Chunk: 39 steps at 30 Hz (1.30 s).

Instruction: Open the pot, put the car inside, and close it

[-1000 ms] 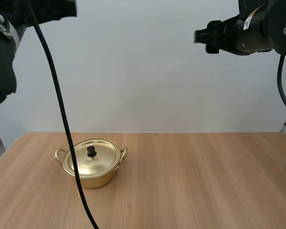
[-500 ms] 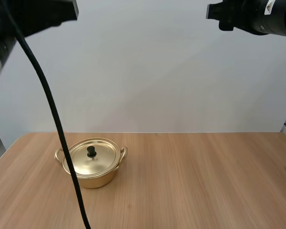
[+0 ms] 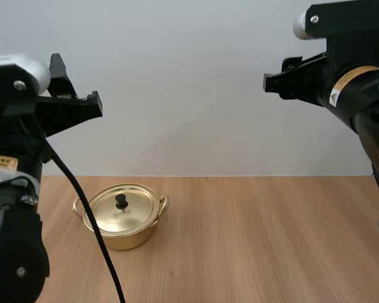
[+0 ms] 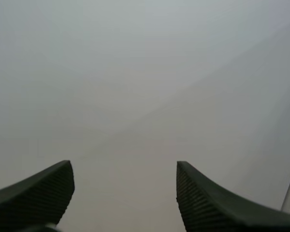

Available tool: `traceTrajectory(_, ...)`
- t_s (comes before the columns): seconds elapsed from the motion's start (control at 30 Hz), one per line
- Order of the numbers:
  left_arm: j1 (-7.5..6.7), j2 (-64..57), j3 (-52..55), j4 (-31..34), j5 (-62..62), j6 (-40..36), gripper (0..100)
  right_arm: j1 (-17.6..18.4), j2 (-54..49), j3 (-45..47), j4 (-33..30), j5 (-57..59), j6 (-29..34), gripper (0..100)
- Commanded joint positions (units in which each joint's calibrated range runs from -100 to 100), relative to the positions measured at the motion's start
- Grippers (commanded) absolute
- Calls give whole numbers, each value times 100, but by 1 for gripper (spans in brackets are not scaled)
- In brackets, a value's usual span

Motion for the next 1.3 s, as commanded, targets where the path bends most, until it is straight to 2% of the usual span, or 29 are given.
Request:
traceTrajectory(0.0, 0, -198, 124, 4, 852, 161, 100, -7, -451, 1181, -51, -197, -4, 100)
traceTrajectory(0.07, -17, -277, 134, 4, 1736, 392, 100, -7, -709, 1472, -51, -197, -4, 100)
traceTrajectory(0.17, -174, -389, 272, 4, 2323, 438, 100, -14, -1066, 1764, -51, -217, -4, 100)
traceTrajectory(0.33, -494, -713, 762, 4, 785, 438, 100, -229, -1497, 2164, 145, -373, -4, 100)
traceTrajectory(0.4, -570, -776, 1032, 4, 575, 645, 100, -311, -1580, 2359, 342, -468, -4, 100)
traceTrajectory(0.5, -579, -847, 1484, 4, 523, 931, 100, -333, -1708, 2694, 429, -696, -4, 100)
traceTrajectory(0.6, -579, -952, 1902, -18, 101, 851, 100, -333, -1851, 3076, 376, -828, -4, 100)
traceTrajectory(0.87, -579, -1228, 2630, -523, -25, 873, 100, -266, -2579, 4462, 374, -1460, -4, 100)
traceTrajectory(0.9, -571, -1228, 2630, -523, 634, 923, 100, -257, -2740, 4759, 374, -1903, -4, 100)
traceTrajectory(0.97, -571, -1228, 2630, -523, 852, 947, 100, -255, -2938, 4839, 364, -2424, -4, 100)
traceTrajectory(1.03, -571, -1228, 2630, -523, 1174, 947, 100, -249, -3019, 4839, 575, -2251, 57, 100)
traceTrajectory(1.27, -501, -1228, 2630, -523, 2124, 765, 100, -249, -3019, 4839, 556, -1072, -25, 100)
